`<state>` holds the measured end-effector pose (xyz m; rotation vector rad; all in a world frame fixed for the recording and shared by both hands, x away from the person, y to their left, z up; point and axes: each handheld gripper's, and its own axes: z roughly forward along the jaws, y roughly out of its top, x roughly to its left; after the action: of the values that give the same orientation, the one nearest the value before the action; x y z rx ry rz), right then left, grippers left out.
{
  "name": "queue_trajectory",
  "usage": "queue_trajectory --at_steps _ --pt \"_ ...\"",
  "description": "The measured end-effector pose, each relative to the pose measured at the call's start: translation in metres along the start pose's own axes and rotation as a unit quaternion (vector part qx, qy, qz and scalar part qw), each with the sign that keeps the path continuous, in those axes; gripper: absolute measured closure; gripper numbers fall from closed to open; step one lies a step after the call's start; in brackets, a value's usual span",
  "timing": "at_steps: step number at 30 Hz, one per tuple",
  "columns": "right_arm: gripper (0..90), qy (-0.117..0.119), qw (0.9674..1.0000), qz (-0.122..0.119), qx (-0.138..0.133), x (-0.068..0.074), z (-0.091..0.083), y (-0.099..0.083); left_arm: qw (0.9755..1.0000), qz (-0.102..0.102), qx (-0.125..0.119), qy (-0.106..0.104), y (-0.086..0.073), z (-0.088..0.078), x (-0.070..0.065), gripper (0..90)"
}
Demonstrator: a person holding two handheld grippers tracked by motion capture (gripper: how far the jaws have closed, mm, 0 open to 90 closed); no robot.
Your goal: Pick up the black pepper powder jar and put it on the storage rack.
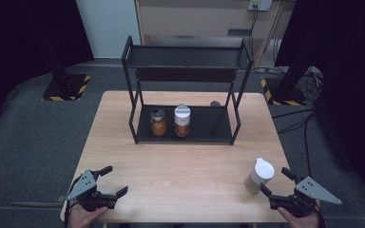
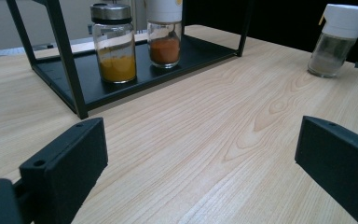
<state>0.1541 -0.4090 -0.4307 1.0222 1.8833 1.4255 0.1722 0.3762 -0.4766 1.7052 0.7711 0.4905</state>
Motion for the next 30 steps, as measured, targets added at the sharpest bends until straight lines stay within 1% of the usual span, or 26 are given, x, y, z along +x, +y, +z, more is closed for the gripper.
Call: queue_trajectory --at_steps 4,10,14,20,23,30 --pt "1.9 0.000 1.0000 0.003 -0.001 0.000 -0.001 0.003 1.0000 0.000 0.000 -0.001 0.000 0.000 0.000 1.5" --pt "1.9 0.003 1.0000 0.002 0.008 0.001 0.003 0.011 1.0000 0.000 0.001 0.000 0.000 0.000 0.000 1.6" --pt "2.1 0.004 0.9998 -0.007 0.016 0.004 0.005 0.017 1.0000 0.000 0.002 0.000 0.001 0.000 0.000 1.5" --pt "2.9 0.001 0.9996 -0.011 0.024 0.005 0.008 0.027 1.0000 0.000 0.001 -0.001 0.000 0.000 0.000 1.5" --pt "3.4 -0.001 0.9996 -0.006 0.027 0.004 0.010 0.028 1.0000 0.000 0.002 -0.001 0.001 0.000 0.000 1.5" --pt "4.0 0.000 0.9990 0.008 0.043 -0.001 0.020 0.028 1.0000 0.000 0.002 0.000 0.001 0.000 -0.001 1.5"
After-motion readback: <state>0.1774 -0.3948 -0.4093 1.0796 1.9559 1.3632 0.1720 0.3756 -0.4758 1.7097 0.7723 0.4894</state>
